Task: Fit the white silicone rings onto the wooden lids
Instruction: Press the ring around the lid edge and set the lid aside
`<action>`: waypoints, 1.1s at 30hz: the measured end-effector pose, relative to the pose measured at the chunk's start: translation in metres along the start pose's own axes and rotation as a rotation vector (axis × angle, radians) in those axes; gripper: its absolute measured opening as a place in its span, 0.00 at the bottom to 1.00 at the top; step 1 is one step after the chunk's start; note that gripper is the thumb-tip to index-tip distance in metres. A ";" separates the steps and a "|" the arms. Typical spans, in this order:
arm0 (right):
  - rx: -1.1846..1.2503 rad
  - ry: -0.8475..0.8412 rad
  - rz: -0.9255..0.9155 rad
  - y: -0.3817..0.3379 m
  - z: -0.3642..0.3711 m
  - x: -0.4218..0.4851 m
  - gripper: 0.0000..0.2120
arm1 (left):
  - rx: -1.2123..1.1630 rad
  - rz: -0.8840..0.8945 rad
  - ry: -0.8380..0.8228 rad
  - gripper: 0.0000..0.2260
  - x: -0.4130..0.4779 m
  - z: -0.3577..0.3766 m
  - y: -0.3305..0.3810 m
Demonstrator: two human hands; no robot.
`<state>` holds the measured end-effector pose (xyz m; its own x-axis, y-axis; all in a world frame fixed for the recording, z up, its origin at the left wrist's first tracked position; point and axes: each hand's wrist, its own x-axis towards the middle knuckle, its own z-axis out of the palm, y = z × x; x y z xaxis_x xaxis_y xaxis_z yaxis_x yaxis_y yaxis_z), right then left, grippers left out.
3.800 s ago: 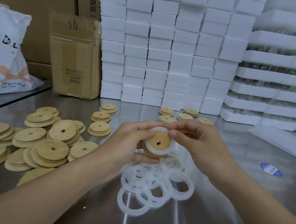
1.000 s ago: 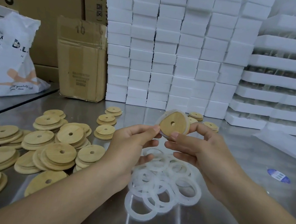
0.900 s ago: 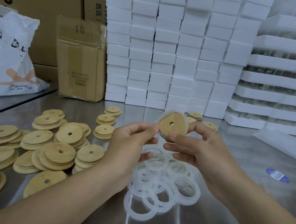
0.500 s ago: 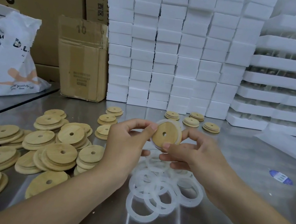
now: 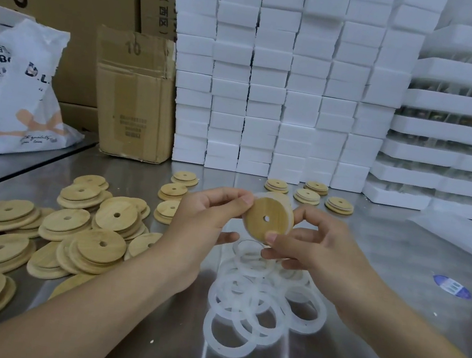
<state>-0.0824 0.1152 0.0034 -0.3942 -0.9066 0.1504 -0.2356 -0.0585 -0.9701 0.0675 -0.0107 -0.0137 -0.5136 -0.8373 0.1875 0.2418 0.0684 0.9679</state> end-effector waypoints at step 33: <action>-0.098 -0.052 -0.027 0.002 -0.007 0.003 0.09 | 0.060 0.019 -0.149 0.12 -0.001 -0.002 0.008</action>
<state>-0.0897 0.1156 0.0035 -0.3406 -0.9259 0.1634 -0.3319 -0.0442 -0.9423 0.0712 -0.0105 -0.0066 -0.6270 -0.7460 0.2245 0.2053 0.1198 0.9714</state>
